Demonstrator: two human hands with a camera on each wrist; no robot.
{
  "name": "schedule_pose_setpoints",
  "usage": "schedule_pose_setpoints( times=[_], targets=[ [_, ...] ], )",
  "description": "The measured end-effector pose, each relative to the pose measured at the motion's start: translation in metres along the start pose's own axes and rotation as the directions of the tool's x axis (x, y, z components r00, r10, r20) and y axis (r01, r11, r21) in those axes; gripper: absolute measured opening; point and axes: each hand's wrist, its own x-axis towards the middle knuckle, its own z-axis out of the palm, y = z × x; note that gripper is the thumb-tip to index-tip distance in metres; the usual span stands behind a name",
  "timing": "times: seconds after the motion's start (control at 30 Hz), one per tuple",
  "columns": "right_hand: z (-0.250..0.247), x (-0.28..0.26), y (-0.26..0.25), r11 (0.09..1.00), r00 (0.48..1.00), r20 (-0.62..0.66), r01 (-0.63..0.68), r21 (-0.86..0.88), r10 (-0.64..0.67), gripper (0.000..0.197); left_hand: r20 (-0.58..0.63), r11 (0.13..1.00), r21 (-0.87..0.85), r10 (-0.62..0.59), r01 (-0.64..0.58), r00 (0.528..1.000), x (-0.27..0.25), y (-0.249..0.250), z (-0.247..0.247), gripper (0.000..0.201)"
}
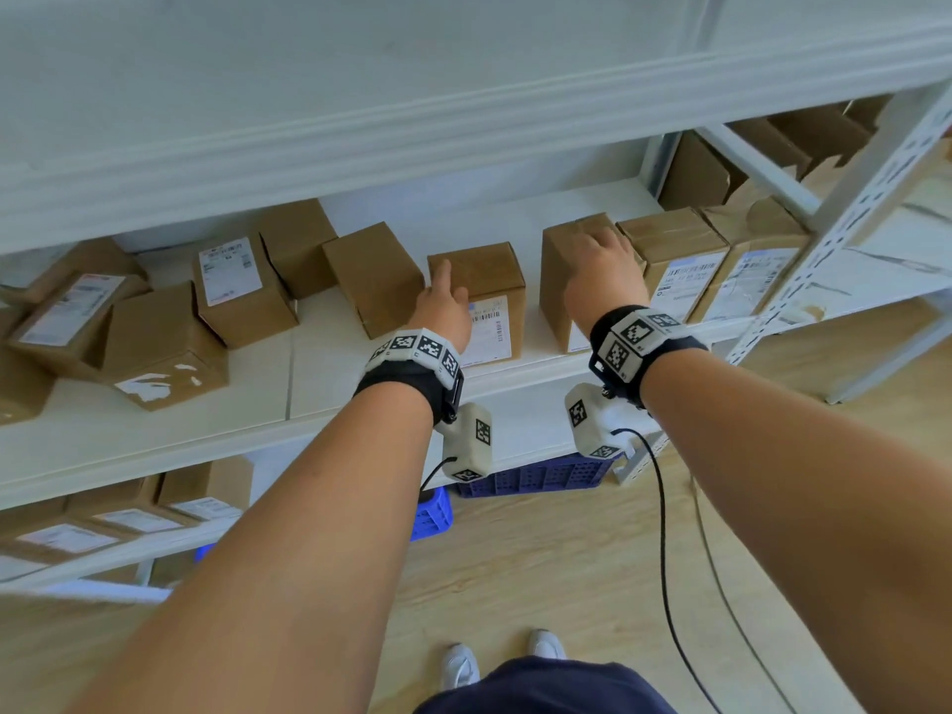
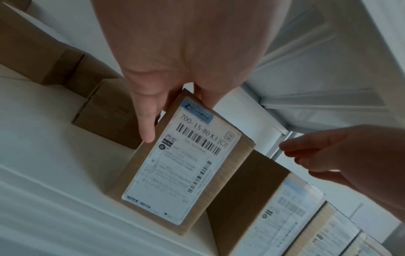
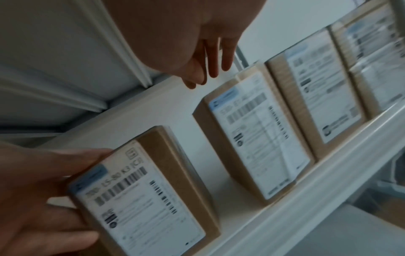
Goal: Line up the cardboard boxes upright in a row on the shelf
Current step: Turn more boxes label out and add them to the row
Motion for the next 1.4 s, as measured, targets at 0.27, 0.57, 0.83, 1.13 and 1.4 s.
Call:
schedule_pose_setpoints(
  times=[0.27,0.57,0.83,1.13,1.4],
  targets=[
    [-0.007,0.001,0.032,0.998,0.994,0.098,0.042,-0.042,-0.038,0.053,0.041,0.999,0.024,0.024,-0.025,0.999,-0.004,0.023,0.022,0.052],
    [-0.003,0.0,0.04,0.992,0.992,0.08,0.108,-0.069,-0.102,0.057,0.026,0.999,0.048,-0.004,0.002,1.0,-0.007,0.046,0.032,0.053],
    [-0.01,0.003,0.038,0.992,0.991,0.075,0.118,-0.055,-0.113,0.05,0.031,0.998,0.054,0.008,-0.01,0.999,-0.013,0.044,0.027,0.054],
    [-0.002,0.021,-0.015,0.988,0.993,0.004,0.121,0.094,-0.122,0.046,-0.05,0.996,-0.023,-0.091,0.09,0.995,0.007,0.002,-0.023,0.051],
    [0.065,0.023,-0.122,0.953,0.973,0.12,0.16,0.257,-0.196,0.044,-0.042,0.978,0.055,-0.198,0.2,0.979,0.02,-0.075,-0.072,0.052]
  ],
)
